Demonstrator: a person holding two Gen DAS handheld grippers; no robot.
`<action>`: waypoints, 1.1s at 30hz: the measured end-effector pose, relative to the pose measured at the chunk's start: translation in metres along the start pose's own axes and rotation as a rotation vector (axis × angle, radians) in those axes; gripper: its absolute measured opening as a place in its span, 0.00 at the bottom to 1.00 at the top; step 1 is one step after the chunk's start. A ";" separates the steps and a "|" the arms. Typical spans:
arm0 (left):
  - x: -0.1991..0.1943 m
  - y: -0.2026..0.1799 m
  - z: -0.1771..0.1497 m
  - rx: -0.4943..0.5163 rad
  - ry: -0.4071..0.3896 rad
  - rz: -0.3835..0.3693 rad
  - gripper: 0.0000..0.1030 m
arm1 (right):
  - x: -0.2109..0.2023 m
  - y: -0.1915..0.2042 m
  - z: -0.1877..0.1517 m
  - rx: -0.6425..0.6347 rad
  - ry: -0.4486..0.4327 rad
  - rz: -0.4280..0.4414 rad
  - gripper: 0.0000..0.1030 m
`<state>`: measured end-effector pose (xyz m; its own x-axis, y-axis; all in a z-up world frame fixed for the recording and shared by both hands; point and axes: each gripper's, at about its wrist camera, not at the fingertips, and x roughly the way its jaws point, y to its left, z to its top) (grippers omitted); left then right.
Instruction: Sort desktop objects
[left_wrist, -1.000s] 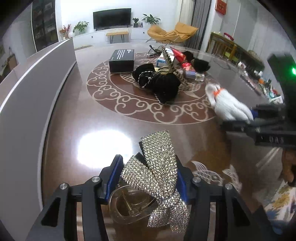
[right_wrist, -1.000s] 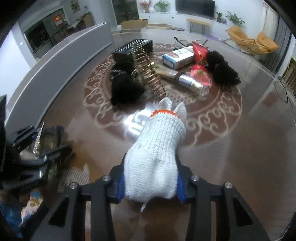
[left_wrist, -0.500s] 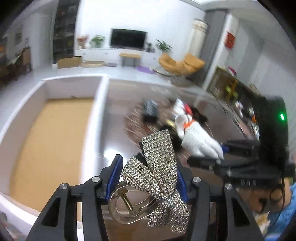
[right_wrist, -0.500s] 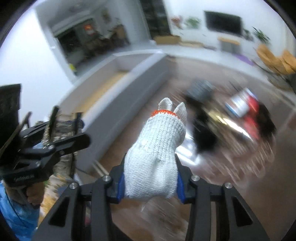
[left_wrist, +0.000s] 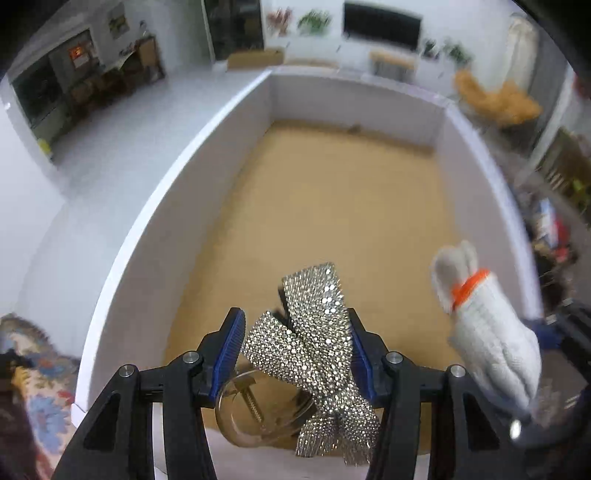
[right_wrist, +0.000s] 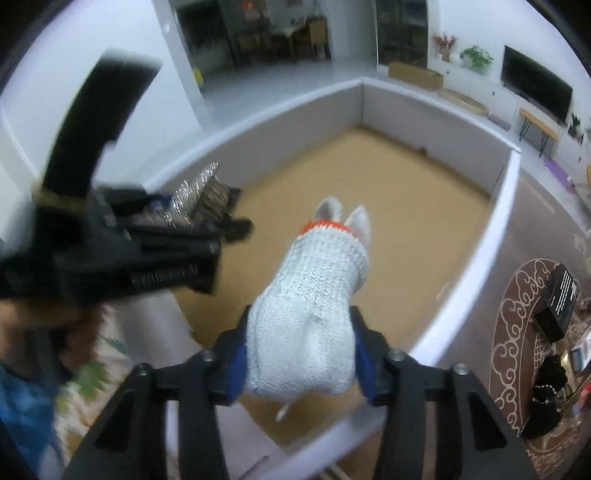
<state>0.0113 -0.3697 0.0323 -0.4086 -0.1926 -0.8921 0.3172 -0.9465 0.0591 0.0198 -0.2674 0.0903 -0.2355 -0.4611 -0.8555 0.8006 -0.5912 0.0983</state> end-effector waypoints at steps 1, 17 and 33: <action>0.005 0.002 -0.002 0.000 0.014 0.007 0.53 | 0.007 0.005 -0.002 -0.021 0.015 -0.032 0.65; 0.005 -0.028 -0.029 0.206 -0.026 0.207 0.91 | 0.027 0.041 -0.023 -0.209 0.078 -0.279 0.74; -0.074 -0.043 -0.051 -0.009 -0.311 0.120 1.00 | -0.089 0.008 -0.078 -0.040 -0.274 -0.196 1.00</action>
<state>0.0717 -0.3015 0.0728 -0.6090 -0.3736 -0.6997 0.3857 -0.9103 0.1503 0.0905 -0.1791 0.1276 -0.5221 -0.5048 -0.6874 0.7450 -0.6623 -0.0794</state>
